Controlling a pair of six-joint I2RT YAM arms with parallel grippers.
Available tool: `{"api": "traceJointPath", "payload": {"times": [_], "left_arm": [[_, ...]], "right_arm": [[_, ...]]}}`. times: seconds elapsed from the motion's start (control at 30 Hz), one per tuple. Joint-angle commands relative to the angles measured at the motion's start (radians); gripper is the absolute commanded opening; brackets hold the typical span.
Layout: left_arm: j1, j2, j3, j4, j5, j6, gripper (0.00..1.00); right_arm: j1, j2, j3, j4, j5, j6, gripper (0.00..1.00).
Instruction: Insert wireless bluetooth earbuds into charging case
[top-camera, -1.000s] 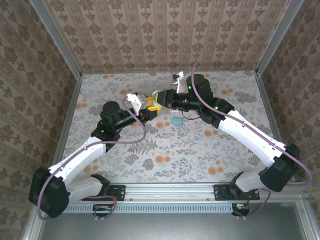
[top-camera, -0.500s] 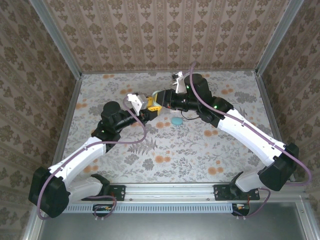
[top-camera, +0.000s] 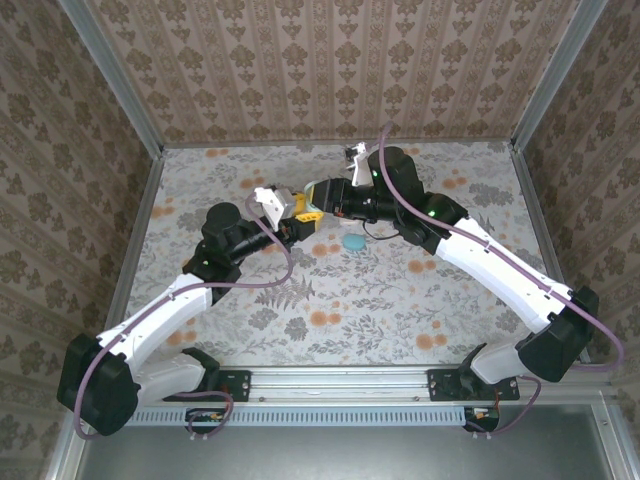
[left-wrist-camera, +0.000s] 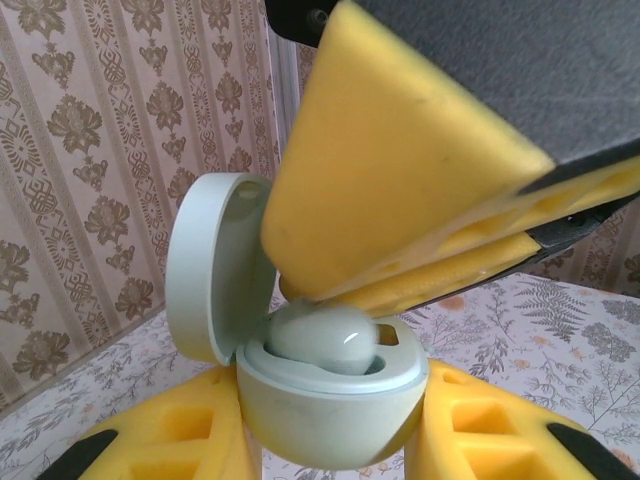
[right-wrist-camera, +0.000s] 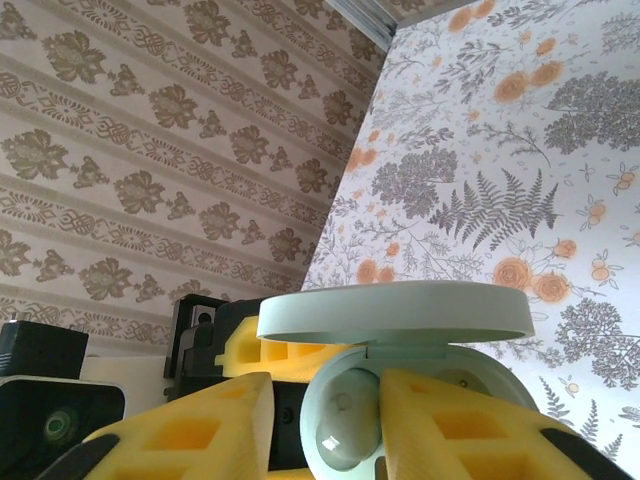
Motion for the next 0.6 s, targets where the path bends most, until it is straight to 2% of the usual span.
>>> {"api": "traceJointPath", "payload": {"times": [0.0, 0.27, 0.37, 0.43, 0.5, 0.57], "left_arm": [[-0.004, -0.018, 0.004, 0.093, -0.001, 0.009, 0.25], [-0.002, -0.022, -0.011, 0.087, -0.019, 0.012, 0.25], [0.0, -0.028, -0.013, 0.079, -0.024, 0.012, 0.25], [0.0, -0.031, -0.012, 0.075, -0.025, 0.009, 0.25], [0.0, -0.032, -0.012, 0.075, -0.023, 0.002, 0.25], [0.0, -0.033, -0.01, 0.076, -0.02, -0.005, 0.25]], "right_arm": [[0.005, -0.024, 0.019, -0.067, 0.04, -0.014, 0.38], [0.002, -0.151, 0.005, -0.059, 0.038, -0.071, 0.42], [-0.03, -0.251, -0.036, -0.117, 0.14, -0.141, 0.43], [-0.088, -0.316, -0.09, -0.196, 0.235, -0.164, 0.42], [-0.225, -0.368, -0.159, -0.307, 0.291, -0.167, 0.4], [-0.379, -0.401, -0.255, -0.357, 0.28, -0.169, 0.39]]}}
